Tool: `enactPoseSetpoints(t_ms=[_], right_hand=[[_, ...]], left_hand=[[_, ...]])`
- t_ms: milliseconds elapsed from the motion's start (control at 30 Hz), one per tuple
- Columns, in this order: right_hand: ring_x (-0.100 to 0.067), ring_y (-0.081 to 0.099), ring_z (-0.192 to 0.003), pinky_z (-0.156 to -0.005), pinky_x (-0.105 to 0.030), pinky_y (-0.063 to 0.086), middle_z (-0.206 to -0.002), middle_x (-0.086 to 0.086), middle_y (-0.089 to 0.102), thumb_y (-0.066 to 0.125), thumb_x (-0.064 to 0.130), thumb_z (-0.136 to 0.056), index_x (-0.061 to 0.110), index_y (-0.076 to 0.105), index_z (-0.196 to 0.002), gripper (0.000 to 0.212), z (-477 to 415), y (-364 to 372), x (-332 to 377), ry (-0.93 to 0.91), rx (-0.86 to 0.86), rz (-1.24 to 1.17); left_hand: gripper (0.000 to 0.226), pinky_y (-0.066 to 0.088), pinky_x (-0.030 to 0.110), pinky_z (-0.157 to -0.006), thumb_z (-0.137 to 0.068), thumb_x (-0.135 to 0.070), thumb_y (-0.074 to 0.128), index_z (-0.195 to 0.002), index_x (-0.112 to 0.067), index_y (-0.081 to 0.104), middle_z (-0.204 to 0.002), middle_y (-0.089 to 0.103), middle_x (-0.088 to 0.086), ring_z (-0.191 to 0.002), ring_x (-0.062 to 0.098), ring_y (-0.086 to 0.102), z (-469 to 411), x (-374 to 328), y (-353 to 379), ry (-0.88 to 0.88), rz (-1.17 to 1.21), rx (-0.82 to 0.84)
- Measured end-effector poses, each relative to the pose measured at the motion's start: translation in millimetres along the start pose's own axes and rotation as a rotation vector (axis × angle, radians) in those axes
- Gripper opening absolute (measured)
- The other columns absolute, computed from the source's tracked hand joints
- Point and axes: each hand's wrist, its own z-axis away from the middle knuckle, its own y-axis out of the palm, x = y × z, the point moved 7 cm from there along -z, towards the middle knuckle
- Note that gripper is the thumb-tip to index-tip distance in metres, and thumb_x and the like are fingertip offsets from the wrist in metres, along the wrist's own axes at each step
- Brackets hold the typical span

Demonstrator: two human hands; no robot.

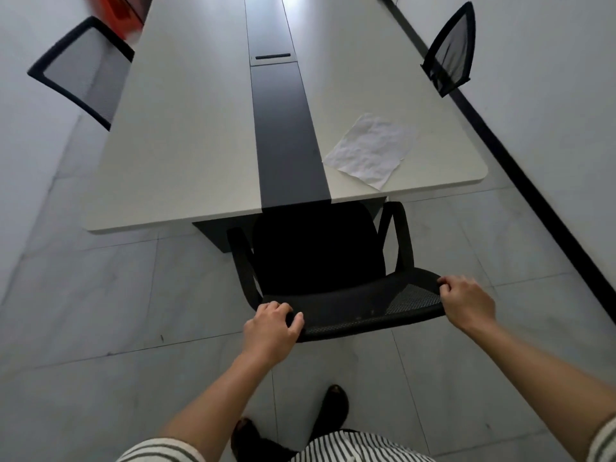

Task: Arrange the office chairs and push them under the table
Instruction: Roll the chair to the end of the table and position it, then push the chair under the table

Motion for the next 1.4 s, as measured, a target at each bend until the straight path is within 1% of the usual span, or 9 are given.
enactPoseSetpoints(t_ms=[100, 200, 333, 500, 667, 800, 1133, 1267, 1400], right_hand=[[-0.029, 0.057, -0.103, -0.086, -0.04, 0.044, -0.111, -0.011, 0.066, 0.051, 0.026, -0.091, 0.016, 0.064, -0.114, 0.029, 15, -9, 35, -0.137, -0.038, 0.011], [-0.02, 0.064, -0.09, -0.078, -0.036, 0.053, -0.1, -0.003, 0.069, 0.057, 0.025, -0.091, 0.017, 0.062, -0.116, 0.028, 54, -8, 94, -0.314, 0.04, -0.275], [-0.009, 0.067, -0.081, -0.075, -0.029, 0.056, -0.085, 0.006, 0.07, 0.062, 0.023, -0.089, 0.021, 0.065, -0.11, 0.022, 128, 14, 177, -0.43, 0.239, -0.603], [-0.009, 0.069, -0.075, -0.067, -0.022, 0.052, -0.08, -0.001, 0.073, 0.066, 0.019, -0.086, 0.023, 0.068, -0.098, 0.012, 230, 62, 253, -0.469, 0.516, -0.712], [-0.01, 0.07, -0.073, -0.065, -0.022, 0.049, -0.079, -0.002, 0.075, 0.066, 0.018, -0.086, 0.02, 0.069, -0.096, 0.011, 311, 105, 303, -0.499, 0.707, -0.654], [-0.017, 0.071, -0.072, -0.064, -0.029, 0.05, -0.079, -0.002, 0.076, 0.065, 0.012, -0.086, 0.018, 0.07, -0.091, 0.01, 346, 121, 345, -0.5, 0.756, -0.66], [-0.018, 0.072, -0.073, -0.057, -0.023, 0.05, -0.082, -0.003, 0.077, 0.064, 0.009, -0.086, 0.018, 0.07, -0.09, 0.011, 351, 161, 526, -0.615, 0.828, -0.597], [-0.02, 0.072, -0.074, -0.062, -0.031, 0.051, -0.081, -0.001, 0.077, 0.064, 0.009, -0.086, 0.018, 0.07, -0.092, 0.012, 334, 177, 630, -0.664, 0.836, -0.6], [-0.021, 0.072, -0.077, -0.067, -0.036, 0.053, -0.083, 0.001, 0.077, 0.065, 0.015, -0.085, 0.018, 0.07, -0.095, 0.012, 323, 175, 747, -0.73, 0.869, -0.62]], left_hand=[[0.034, 0.048, 0.036, -0.082, -0.089, -0.045, 0.043, -0.105, -0.022, 0.061, -0.105, 0.058, -0.004, -0.101, 0.016, 0.054, 9, 11, -13, 0.016, 0.127, 0.007], [0.029, 0.049, 0.032, -0.084, -0.088, -0.041, 0.051, -0.107, -0.022, 0.062, -0.104, 0.057, -0.008, -0.097, 0.011, 0.055, 42, 33, -32, 0.024, 0.274, -0.023], [0.02, 0.048, 0.017, -0.073, -0.088, -0.036, 0.056, -0.102, -0.024, 0.064, -0.095, 0.068, -0.008, -0.085, 0.003, 0.063, 113, 93, -54, -0.074, 0.475, -0.012], [0.003, 0.052, 0.022, -0.069, -0.076, -0.035, 0.069, -0.073, -0.035, 0.07, -0.075, 0.074, -0.003, -0.072, 0.001, 0.067, 232, 216, -57, -0.37, 0.729, -0.108], [0.007, 0.05, 0.025, -0.058, -0.08, -0.012, 0.069, -0.076, -0.017, 0.072, -0.073, 0.074, 0.014, -0.07, 0.026, 0.068, 350, 323, -51, -0.701, 1.002, -0.31], [0.005, 0.045, 0.028, -0.052, -0.082, -0.004, 0.065, -0.08, -0.005, 0.07, -0.07, 0.072, 0.015, -0.066, 0.029, 0.065, 413, 381, -47, -0.884, 1.133, -0.48], [0.012, 0.045, 0.031, -0.058, -0.086, 0.0, 0.058, -0.082, -0.007, 0.066, -0.057, 0.072, -0.001, -0.065, 0.023, 0.065, 362, 496, -112, -0.914, 1.279, -0.691], [0.011, 0.048, 0.024, -0.052, -0.085, 0.0, 0.059, -0.083, -0.007, 0.067, -0.059, 0.072, 0.0, -0.065, 0.02, 0.066, 323, 562, -173, -0.916, 1.253, -0.761], [0.011, 0.047, 0.033, -0.061, -0.085, 0.0, 0.06, -0.083, -0.008, 0.067, -0.062, 0.074, 0.0, -0.07, 0.024, 0.068, 294, 623, -251, -0.881, 1.216, -0.844]])
